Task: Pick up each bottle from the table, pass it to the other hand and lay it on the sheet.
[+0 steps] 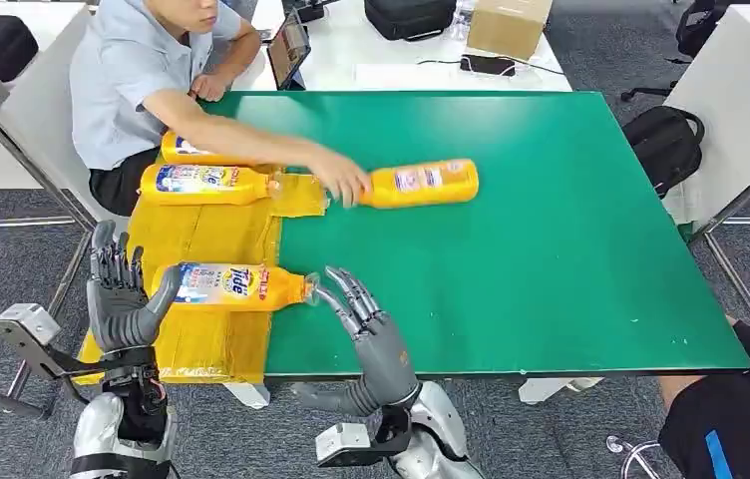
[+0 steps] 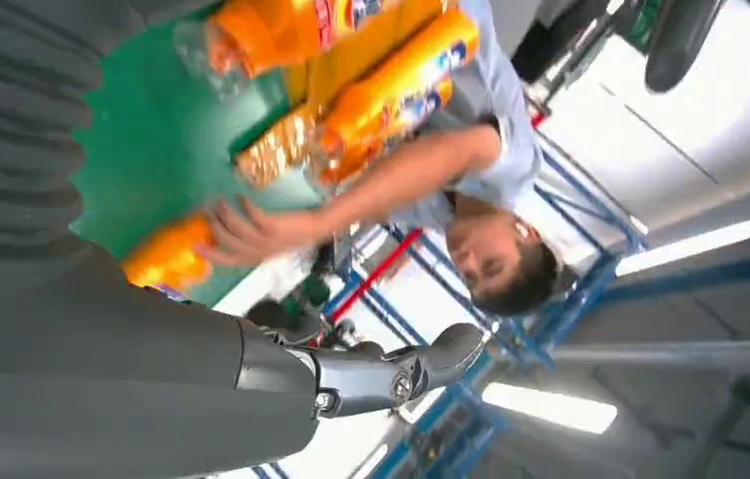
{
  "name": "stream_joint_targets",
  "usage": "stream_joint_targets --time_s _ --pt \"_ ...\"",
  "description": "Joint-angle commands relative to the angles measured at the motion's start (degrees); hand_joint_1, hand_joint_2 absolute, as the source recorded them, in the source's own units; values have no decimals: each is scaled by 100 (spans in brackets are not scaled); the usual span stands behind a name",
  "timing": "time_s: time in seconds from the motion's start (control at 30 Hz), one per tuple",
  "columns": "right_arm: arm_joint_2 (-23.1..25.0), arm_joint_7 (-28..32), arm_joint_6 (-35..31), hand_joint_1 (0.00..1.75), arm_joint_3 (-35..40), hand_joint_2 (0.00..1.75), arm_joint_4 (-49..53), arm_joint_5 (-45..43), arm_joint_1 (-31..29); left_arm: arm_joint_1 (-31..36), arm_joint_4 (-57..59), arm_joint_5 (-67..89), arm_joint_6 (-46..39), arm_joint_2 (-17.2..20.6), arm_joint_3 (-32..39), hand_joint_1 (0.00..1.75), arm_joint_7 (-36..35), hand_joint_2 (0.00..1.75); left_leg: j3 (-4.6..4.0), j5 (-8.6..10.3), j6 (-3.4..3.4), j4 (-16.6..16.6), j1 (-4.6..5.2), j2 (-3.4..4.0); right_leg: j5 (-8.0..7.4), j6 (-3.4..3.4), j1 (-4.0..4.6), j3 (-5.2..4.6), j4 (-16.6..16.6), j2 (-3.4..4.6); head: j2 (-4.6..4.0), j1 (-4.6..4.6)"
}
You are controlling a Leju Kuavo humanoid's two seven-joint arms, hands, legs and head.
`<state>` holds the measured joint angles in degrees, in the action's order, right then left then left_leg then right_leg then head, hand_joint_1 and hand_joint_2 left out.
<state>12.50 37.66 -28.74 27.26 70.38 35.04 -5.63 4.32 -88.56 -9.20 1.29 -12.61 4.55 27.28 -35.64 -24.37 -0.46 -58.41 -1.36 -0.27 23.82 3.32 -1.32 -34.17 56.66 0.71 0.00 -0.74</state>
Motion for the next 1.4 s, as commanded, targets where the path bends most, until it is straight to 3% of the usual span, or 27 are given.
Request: stream_joint_targets --time_s 0.03,0.1,0.23,0.27,0.37,0.47,0.67,0.9,1.0,1.23,1.4 --pt "-147 31 19 0 -274 175 279 -8 66 52 4 -18 4 -113 177 0 -36 175 12 -2 8 4 1 -5 4 -11 2 14 -4 -12 0 0" --pt "-133 -104 -505 0 -523 175 307 399 115 -21 -55 30 9 -92 146 0 -30 175 16 -3 9 5 1 -4 5 -12 3 19 -5 -11 0 2" --pt "-463 -1027 -1109 0 -1331 175 314 1874 173 -413 -432 559 -11 -2 14 0 54 175 28 -7 14 8 1 -7 9 -13 3 33 -13 -16 0 2" --pt "-528 -1654 -1126 0 -1633 175 142 3020 179 -553 -570 771 -40 10 3 0 66 175 20 -3 11 8 2 -7 5 -8 1 25 -12 -14 0 2" --pt "-759 -2370 -1088 0 -2010 175 -197 3944 194 -945 -1004 1201 -73 -29 -19 0 96 175 33 -9 15 11 2 -4 7 -10 3 40 -19 -13 0 2" --pt "-891 -2767 -778 0 -2297 175 -218 4272 196 -1095 -1225 1420 -84 -123 20 0 69 175 30 -12 17 10 5 -9 9 -12 1 38 -18 -18 0 0" --pt "-916 -3258 291 0 -2479 175 -699 4301 -119 -1061 -1287 1549 -26 -175 105 0 -49 175 22 -11 16 6 5 2 5 -15 2 25 -12 -7 0 2" --pt "-1016 -3512 590 0 -2573 175 -947 4346 -148 -1149 -1405 1686 40 -201 48 0 -52 175 17 -9 14 6 4 1 4 -9 0 21 -11 -6 0 2" --pt "-966 -3472 933 0 -2762 175 -1146 3969 -315 -1099 -1367 1690 50 -209 67 0 -52 175 22 -12 17 5 6 1 7 -12 0 27 -11 -8 0 2" --pt "-900 -3140 737 0 -2700 175 -2901 3661 -1663 -631 -796 1663 144 -174 -54 0 -40 175 23 -1 16 9 5 10 -7 -15 1 22 -13 2 0 2" --pt "-809 -3144 725 0 -2599 175 -3140 3706 -1859 -594 -754 1659 150 -170 -86 0 -38 175 18 9 24 7 5 13 -14 -8 0 16 -10 4 0 2"
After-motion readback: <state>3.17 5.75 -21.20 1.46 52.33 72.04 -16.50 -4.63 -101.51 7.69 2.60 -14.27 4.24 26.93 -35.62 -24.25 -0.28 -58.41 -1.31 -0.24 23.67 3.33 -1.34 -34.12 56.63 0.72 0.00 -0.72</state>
